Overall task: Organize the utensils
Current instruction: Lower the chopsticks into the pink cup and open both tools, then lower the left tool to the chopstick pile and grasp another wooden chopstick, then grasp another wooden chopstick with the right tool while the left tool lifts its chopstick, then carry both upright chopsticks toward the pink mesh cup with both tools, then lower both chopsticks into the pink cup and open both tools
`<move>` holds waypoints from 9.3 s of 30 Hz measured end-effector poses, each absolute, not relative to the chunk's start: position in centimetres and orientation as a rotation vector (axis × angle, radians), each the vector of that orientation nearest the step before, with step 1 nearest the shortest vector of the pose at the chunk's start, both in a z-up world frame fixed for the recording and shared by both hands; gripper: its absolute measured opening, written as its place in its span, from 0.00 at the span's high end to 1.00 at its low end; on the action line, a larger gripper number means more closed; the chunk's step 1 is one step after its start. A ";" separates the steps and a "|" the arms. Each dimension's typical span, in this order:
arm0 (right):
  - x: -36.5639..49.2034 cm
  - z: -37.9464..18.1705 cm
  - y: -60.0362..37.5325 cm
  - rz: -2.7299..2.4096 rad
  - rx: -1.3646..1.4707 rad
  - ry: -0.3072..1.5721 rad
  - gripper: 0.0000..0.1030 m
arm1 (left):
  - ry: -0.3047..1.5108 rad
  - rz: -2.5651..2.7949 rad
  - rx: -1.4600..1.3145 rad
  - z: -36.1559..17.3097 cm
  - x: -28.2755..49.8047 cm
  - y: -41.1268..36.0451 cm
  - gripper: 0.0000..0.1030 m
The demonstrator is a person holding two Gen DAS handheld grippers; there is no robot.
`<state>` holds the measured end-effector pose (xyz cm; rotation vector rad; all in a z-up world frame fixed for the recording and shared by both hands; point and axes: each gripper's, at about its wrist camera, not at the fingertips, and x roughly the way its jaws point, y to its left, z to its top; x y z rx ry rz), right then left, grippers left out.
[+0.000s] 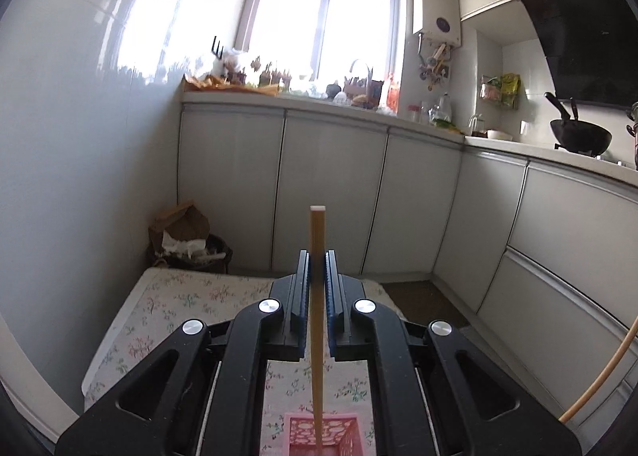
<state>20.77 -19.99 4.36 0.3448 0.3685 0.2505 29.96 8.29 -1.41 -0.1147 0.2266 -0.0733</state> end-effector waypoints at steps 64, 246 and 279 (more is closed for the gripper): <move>8.4 -6.6 -23.6 -0.081 0.206 0.499 0.06 | 0.448 -0.276 0.096 -1.8 18.8 4.4 0.07; 14.7 3.1 -19.8 0.113 0.327 0.362 0.92 | 0.441 -0.144 -0.013 0.2 27.3 7.8 0.87; 28.1 -0.8 -7.7 0.172 0.212 0.331 0.86 | 0.391 0.090 -0.329 -0.9 20.0 21.8 0.32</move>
